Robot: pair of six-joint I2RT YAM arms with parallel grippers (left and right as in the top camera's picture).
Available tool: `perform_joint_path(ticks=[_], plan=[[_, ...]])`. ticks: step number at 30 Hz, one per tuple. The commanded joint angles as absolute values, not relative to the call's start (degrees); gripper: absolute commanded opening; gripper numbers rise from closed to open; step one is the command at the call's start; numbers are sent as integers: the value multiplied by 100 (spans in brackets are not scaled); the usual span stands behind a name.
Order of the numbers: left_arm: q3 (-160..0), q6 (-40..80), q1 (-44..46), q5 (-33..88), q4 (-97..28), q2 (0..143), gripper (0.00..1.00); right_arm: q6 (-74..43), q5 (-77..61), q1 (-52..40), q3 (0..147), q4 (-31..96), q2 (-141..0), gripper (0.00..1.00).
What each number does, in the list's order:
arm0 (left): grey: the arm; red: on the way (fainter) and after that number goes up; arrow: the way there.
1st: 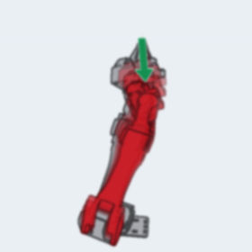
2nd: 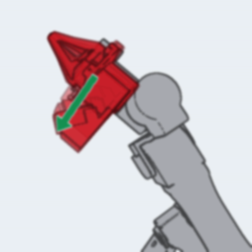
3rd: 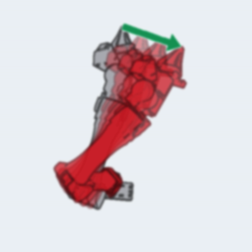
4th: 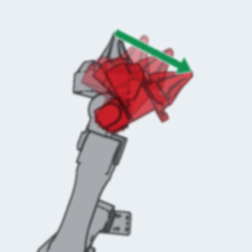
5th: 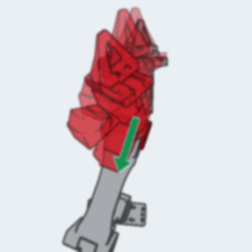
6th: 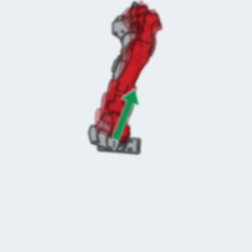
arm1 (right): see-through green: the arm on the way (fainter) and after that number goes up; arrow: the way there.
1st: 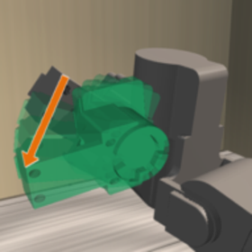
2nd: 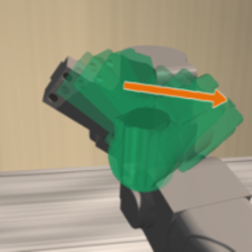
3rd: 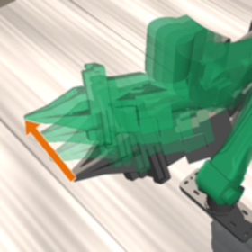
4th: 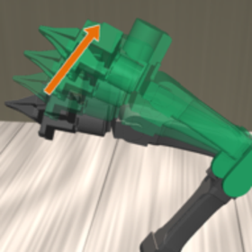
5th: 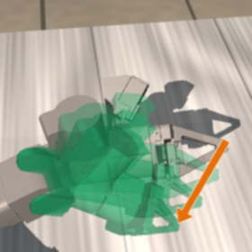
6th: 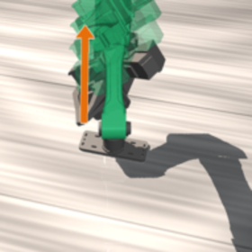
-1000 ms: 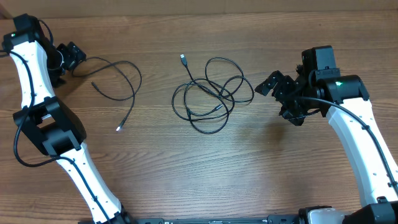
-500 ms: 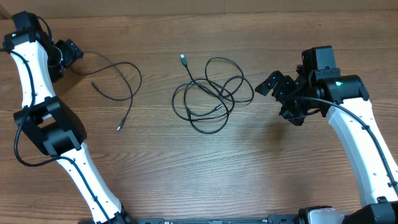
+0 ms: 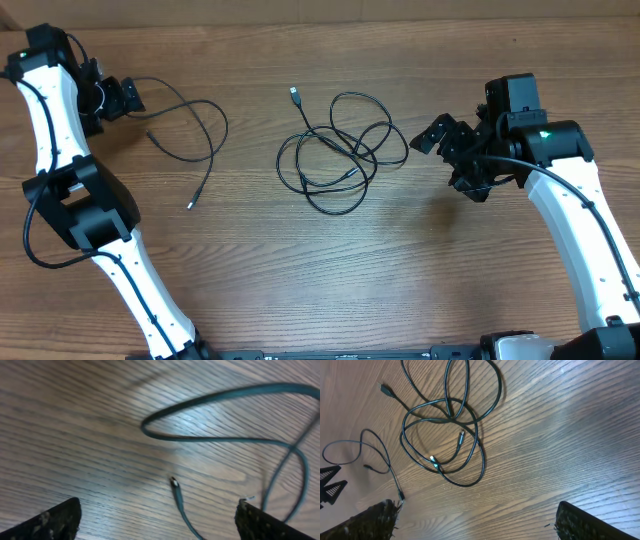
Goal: Untangle cables
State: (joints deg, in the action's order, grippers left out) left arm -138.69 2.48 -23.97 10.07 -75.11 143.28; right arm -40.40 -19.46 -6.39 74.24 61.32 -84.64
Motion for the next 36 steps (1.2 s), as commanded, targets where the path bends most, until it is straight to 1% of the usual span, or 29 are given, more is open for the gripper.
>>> perform_joint_path(ticks=[1,4,6,9,10,16,23,25,26,27,29,30,31,32,36], plan=[[-14057,-152,-2362,1586,-7544,13714,95,-4001,-1907,-631,7498,6121,-8414,100],[-14057,-145,-2340,1946,-7568,13367,93,-4001,-1907,-631,7498,6121,-8414,100],[-14057,-148,-2316,1946,-7596,13146,93,-4001,-1907,-631,7498,6121,-8414,100],[-14057,-169,-2314,1715,-7682,12971,100,-4001,-1907,-631,7498,6121,-8414,100],[-14057,-207,-2314,1708,-7730,12973,100,-4001,-1907,-631,7498,6121,-8414,100],[-13893,-279,-2311,1446,-7699,13327,100,-4001,-1907,-631,7498,6121,-8414,100],[-13887,-285,-2314,1444,-7476,13852,100,-4001,-1907,-631,7498,6121,-8414,100],[-13887,-456,-2322,1463,-7448,13937,100,-4001,-1907,-631,7498,6121,-8414,100],[-13887,-624,-2322,1466,-7389,13979,97,-4001,-1907,-631,7498,6119,-8414,100],[-13887,-788,-2322,1474,-7303,14009,92,-4001,-1907,-631,7498,6121,-8414,100],[-13887,-1114,-2322,1511,-7120,14073,79,-4001,-1907,-631,7498,6121,-8414,100],[-13887,-1219,-2322,1514,-7004,14097,75,-4001,-1907,-631,7498,6121,-8414,100],[-13887,-1295,-2322,1511,-6886,14134,76,-4001,-1907,-631,7498,6121,-8414,100],[-13887,-1452,-2322,1516,-6702,14191,80,-4001,-1907,-631,7498,6121,-8414,100],[-13887,-1892,-2322,1503,-6475,14317,83,-4001,-1907,-631,7498,6121,-8414,100]])
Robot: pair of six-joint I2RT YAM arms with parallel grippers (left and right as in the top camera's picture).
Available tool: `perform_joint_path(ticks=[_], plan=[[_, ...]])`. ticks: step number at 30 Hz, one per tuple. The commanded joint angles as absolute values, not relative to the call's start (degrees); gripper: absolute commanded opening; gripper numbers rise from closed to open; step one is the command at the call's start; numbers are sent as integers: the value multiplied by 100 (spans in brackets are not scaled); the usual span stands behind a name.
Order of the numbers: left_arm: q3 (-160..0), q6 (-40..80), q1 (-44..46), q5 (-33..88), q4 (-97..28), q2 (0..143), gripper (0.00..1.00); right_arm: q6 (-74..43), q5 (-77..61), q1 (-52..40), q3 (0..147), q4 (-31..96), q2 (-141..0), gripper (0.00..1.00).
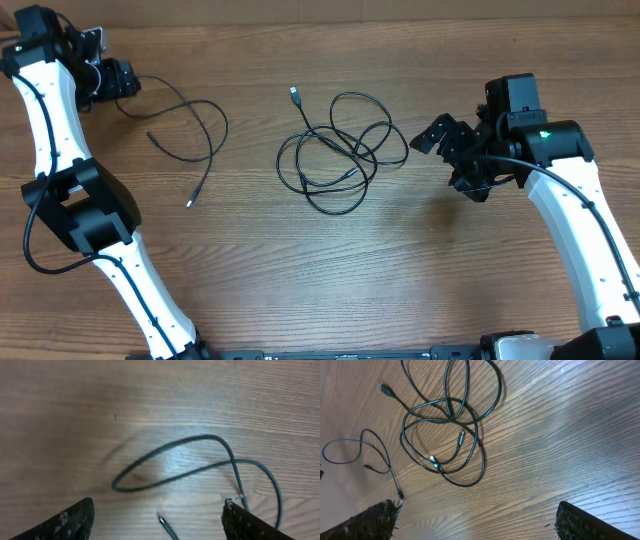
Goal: Untangle cables
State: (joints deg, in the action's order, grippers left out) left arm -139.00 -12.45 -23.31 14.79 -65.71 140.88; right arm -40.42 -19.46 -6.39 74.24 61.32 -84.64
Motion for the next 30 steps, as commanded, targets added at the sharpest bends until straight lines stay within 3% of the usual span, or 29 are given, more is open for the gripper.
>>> perform_joint_path(ticks=[1,11,16,19,23,25,30], plan=[[-13887,-2008,-2322,1503,-6451,14335,84,-4001,-1907,-631,7498,6121,-8414,100],[-13887,-2231,-2362,1347,-5826,14864,87,-4001,-1907,-631,7498,6121,-8414,100],[-13887,-2093,-2366,1293,-5489,15161,79,-4001,-1907,-631,7498,6121,-8414,100],[-13891,-1636,-2366,1107,-5286,15192,59,-4001,-1907,-631,7498,6121,-8414,100],[-14059,-1260,-2364,1100,-5426,15124,19,-4001,-1907,-631,7498,6121,-8414,100],[-14188,-1074,-2364,1100,-5612,15017,4,-4001,-1907,-631,7498,6121,-8414,100],[-14621,-541,-2364,1358,-6167,14580,4,-4001,-1907,-631,7498,6121,-8414,100]])
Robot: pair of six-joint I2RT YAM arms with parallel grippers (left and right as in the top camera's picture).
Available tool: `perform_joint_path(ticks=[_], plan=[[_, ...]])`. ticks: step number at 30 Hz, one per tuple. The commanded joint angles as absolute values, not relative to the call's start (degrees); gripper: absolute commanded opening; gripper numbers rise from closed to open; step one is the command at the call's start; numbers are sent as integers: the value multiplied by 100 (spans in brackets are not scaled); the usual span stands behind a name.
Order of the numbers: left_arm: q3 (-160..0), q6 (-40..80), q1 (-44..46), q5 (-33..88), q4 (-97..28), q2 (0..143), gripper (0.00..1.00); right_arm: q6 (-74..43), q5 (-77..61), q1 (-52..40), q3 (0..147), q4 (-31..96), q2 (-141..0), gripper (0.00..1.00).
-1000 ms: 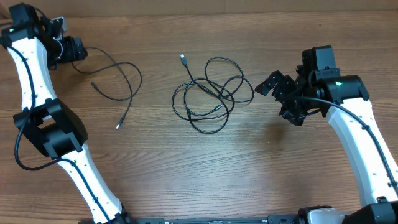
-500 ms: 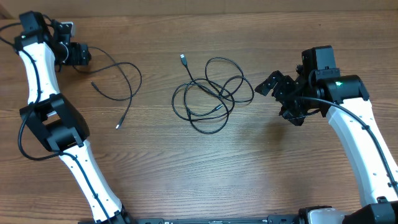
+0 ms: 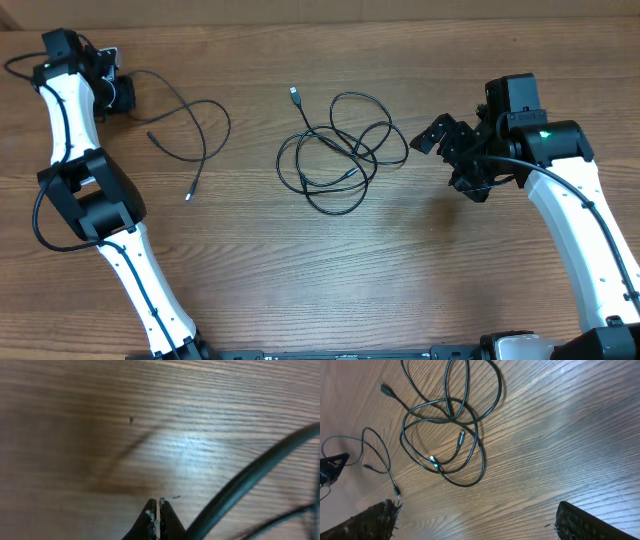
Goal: Untangle cables
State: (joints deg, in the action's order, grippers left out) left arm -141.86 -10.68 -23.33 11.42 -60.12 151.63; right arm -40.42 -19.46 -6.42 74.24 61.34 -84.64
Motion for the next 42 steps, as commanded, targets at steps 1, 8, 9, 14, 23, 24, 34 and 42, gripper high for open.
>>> perform_joint_path(ticks=[1,8,9,14,23,24,34,42], plan=[[-14722,-421,-2364,1470,-6281,14433,4,-4001,-1907,-631,7498,6121,-8414,100],[-14995,1461,-2349,2670,-6257,13058,4,-4001,-1907,-631,7498,6121,-8414,100],[-14995,1833,-2349,2880,-6206,12844,4,-4001,-1907,-631,7498,6121,-8414,100],[-14995,4222,-2322,3682,-6084,11898,4,-4001,-1907,-631,7498,6121,-8414,100],[-14995,6254,-1686,3750,-5734,11013,4,-4001,-1907,-631,7498,6121,-8414,100],[-14995,6023,-1540,3734,-5669,10980,4,-4001,-1907,-631,7498,6121,-8414,100],[-14982,4626,-895,1448,-7719,11098,4,-4001,-1907,-631,7498,6121,-8414,100],[-14967,4515,-873,-1212,-9212,11526,4,-4001,-1907,-631,7498,6121,-8414,100]])
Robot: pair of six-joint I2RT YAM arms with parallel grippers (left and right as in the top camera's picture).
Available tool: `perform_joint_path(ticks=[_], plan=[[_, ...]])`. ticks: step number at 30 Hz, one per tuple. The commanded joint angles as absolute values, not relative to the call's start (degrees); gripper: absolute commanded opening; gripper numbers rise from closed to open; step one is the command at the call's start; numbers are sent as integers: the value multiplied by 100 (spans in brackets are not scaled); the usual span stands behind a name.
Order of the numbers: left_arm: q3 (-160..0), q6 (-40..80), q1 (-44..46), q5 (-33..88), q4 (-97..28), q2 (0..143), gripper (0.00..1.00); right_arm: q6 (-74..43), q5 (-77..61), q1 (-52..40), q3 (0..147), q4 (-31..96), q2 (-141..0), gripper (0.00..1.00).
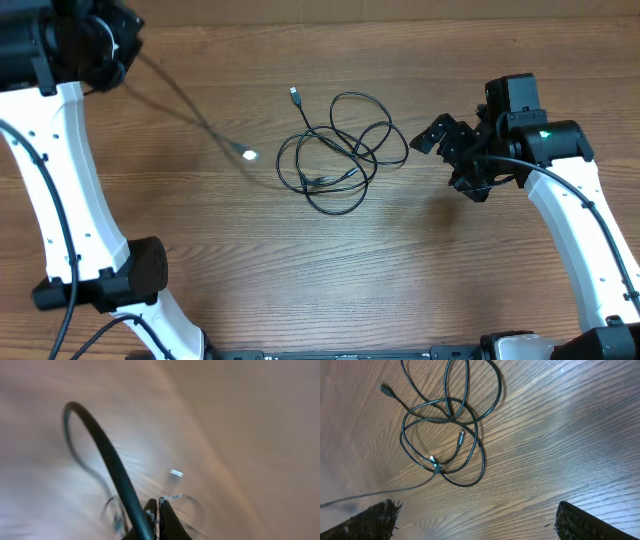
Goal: Untangle cables
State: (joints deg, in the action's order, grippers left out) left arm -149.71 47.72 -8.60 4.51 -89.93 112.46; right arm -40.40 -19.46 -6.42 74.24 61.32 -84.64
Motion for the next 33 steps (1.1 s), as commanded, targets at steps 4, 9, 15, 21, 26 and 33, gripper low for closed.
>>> perform_joint_path(ticks=[4,9,15,21,26,33], plan=[[-14967,4519,-930,-1929,-9537,11872,4,-4001,-1907,-631,7498,6121,-8414,100],[-14967,4519,-1037,-2117,-9625,12394,4,-4001,-1907,-631,7498,6121,-8414,100],[-14967,4519,-1181,-2117,-9592,12929,6,-4001,-1907,-631,7498,6121,-8414,100],[-14967,4504,-1448,-1927,-9561,13137,55,-4001,-1907,-631,7498,6121,-8414,100],[-14988,3221,-1669,-760,-9511,13107,91,-4001,-1907,-631,7498,6121,-8414,100],[-14899,2329,-1892,-353,-9535,13117,98,-4001,-1907,-631,7498,6121,-8414,100]])
